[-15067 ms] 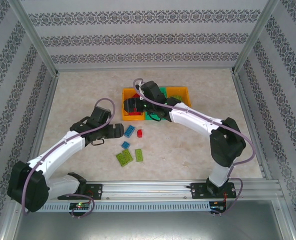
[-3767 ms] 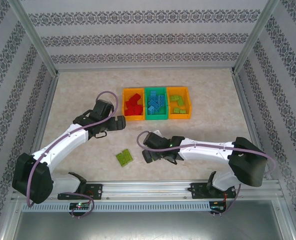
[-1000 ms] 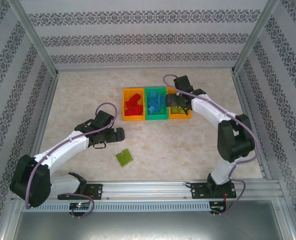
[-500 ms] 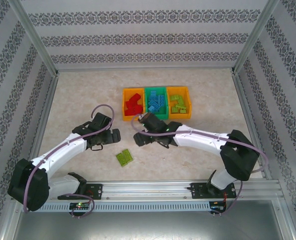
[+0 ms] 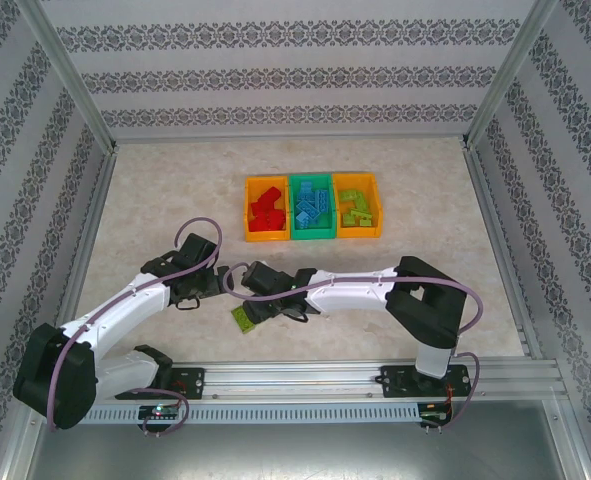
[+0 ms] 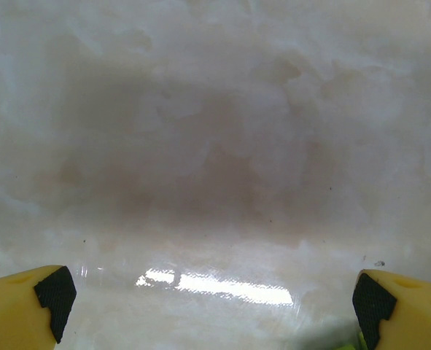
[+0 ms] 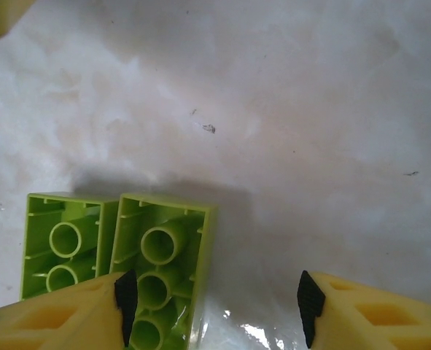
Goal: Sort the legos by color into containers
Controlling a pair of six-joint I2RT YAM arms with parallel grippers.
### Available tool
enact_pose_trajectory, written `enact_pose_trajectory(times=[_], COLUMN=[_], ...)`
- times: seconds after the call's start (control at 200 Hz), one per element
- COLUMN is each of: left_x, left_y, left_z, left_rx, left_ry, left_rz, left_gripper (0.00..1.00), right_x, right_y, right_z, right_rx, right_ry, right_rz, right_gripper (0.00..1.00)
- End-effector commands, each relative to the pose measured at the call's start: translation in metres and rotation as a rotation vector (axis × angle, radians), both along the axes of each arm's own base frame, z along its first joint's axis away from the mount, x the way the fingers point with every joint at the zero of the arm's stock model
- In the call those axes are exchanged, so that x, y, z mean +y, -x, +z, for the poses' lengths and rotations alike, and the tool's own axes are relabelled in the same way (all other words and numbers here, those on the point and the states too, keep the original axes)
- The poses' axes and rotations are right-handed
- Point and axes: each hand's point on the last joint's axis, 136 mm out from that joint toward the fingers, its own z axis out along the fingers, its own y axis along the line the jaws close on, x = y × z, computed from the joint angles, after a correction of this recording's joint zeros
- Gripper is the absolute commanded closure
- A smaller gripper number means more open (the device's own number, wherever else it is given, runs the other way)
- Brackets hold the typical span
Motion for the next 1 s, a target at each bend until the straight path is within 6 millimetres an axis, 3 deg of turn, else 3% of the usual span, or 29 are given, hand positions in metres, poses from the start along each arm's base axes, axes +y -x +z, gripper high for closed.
enact_pose_trajectory(times=[0.0,0.3,0.555,0.739,0.879,0.994], left_x=[0.012,0.015,0.01,0.008,0.008,0.008], left_y=[0.006,0.009,0.009,0.009,0.009,0.01], left_z=[-0.001,0.004,0.003,0.003,0.003,0.002], left_rx=[0.013,-0.001,-0.005,-0.007,-0.009,-0.008], left_ry=[-0.027,-0.033,-0.003,0.01,0.016,0.015], left_rz=[0.042,0.045,0.04,0.039,0.038,0.035], left_gripper=[0.01,0.01,0.01,0.01,0.01,0.01], right_x=[0.003,-0.044,-0.076,-0.076,-0.063,-0.049], right_y=[-0.002,-0.015,-0.024,-0.021,-0.014,-0.003], right_z=[-0.001,-0.012,0.004,0.018,0.029,0.022], right_rx=[-0.001,-0.033,-0.086,-0.089,-0.098,-0.081], right_ry=[0.02,0.126,0.145,0.102,0.043,0.054], right_rz=[-0.022,-0.119,-0.172,-0.2,-0.176,-0.065], right_gripper=[0.4,0.49,0.47,0.42,0.4,0.35])
